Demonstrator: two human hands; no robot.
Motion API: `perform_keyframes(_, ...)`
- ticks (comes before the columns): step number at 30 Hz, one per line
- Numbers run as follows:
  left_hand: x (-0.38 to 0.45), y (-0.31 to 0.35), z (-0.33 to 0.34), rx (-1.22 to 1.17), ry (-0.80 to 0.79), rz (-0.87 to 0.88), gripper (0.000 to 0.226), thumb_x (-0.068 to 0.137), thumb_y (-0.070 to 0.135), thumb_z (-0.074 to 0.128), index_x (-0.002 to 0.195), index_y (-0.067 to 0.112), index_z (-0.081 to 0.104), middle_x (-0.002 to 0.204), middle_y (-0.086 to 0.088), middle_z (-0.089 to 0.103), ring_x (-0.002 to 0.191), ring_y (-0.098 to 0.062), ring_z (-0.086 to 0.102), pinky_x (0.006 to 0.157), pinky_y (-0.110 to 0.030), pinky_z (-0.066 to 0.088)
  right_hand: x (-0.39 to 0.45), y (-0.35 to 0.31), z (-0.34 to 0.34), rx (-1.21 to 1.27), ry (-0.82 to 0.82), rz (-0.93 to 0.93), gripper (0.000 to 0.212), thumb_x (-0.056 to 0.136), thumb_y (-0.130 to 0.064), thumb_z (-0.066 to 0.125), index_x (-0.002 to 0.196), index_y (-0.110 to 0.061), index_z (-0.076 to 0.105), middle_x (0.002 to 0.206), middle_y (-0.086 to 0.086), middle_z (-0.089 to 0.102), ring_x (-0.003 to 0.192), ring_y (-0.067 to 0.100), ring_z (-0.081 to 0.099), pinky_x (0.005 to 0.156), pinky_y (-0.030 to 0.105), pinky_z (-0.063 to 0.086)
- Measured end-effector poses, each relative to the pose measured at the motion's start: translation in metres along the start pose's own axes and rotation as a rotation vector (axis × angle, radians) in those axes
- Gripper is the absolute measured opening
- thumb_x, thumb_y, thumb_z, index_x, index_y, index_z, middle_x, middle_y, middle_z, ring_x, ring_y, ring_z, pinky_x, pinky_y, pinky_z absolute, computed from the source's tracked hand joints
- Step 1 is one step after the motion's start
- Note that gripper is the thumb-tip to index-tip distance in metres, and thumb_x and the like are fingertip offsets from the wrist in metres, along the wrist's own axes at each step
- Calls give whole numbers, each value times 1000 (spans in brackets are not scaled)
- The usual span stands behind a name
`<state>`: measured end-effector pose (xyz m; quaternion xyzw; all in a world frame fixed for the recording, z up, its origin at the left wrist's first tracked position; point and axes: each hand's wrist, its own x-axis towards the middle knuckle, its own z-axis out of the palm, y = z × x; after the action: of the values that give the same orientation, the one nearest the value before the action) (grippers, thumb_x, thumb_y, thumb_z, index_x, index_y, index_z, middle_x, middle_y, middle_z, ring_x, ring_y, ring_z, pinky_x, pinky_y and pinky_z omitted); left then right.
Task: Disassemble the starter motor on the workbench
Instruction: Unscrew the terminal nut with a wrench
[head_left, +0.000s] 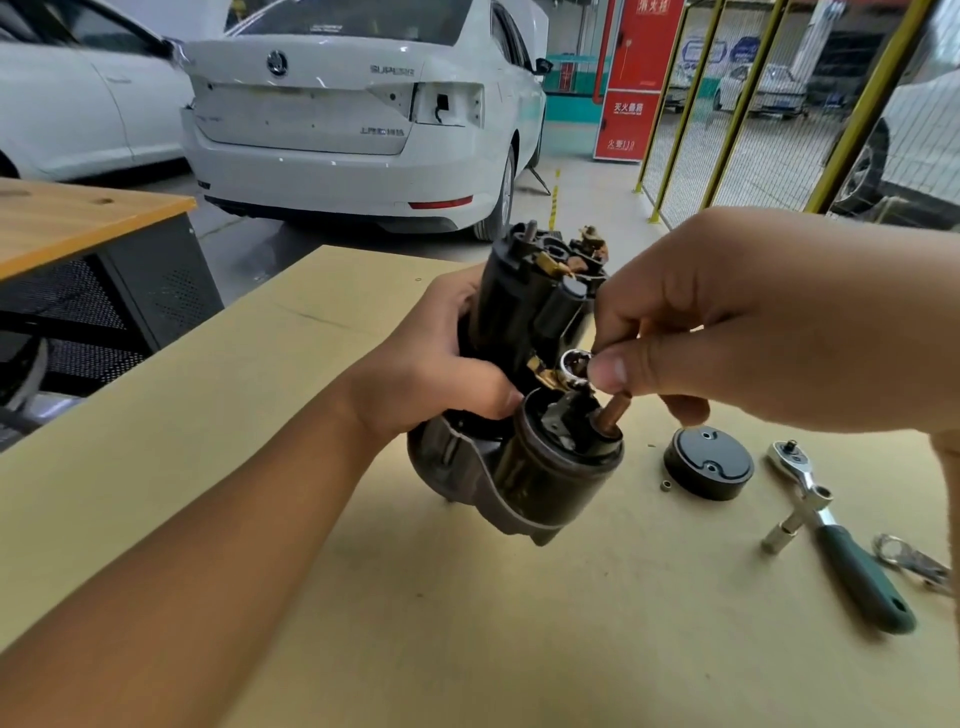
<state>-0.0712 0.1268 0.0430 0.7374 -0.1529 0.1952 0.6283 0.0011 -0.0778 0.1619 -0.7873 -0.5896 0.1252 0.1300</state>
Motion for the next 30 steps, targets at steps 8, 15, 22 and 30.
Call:
perform_keyframes(8, -1, 1, -5, -106, -95, 28, 50, 59, -1, 61, 108, -8, 56, 91, -3, 68, 82, -19, 68, 73, -28, 52, 9, 8, 2, 25, -22, -118, 26, 75, -58, 50, 84, -41, 67, 66, -17, 71, 54, -1, 61, 45, 14, 40)
perform_keyframes(15, -5, 4, -8, -90, -152, 45, 44, 59, -1, 61, 102, 9, 66, 91, 4, 69, 82, -14, 66, 73, -25, 51, 5, 7, 17, -29, 81, -132, 27, 80, -59, 50, 86, -43, 71, 80, -23, 71, 79, -5, 66, 63, 24, 50)
perform_keyframes(22, -15, -3, -23, -111, 75, -37, 54, 60, 7, 68, 104, -18, 48, 86, -24, 55, 79, -37, 56, 74, -44, 45, -2, -12, 38, -80, 304, -77, 39, 87, -47, 38, 84, -27, 71, 66, -5, 64, 77, 2, 56, 72, 24, 44)
perform_keyframes(30, -31, 10, -44, -141, 147, -143, 61, 51, 12, 62, 110, -1, 52, 71, -1, 58, 65, -16, 59, 58, -26, 49, 20, -38, 22, -232, 200, -107, 27, 103, -29, 46, 110, -24, 72, 95, -3, 70, 87, 11, 62, 77, 23, 45)
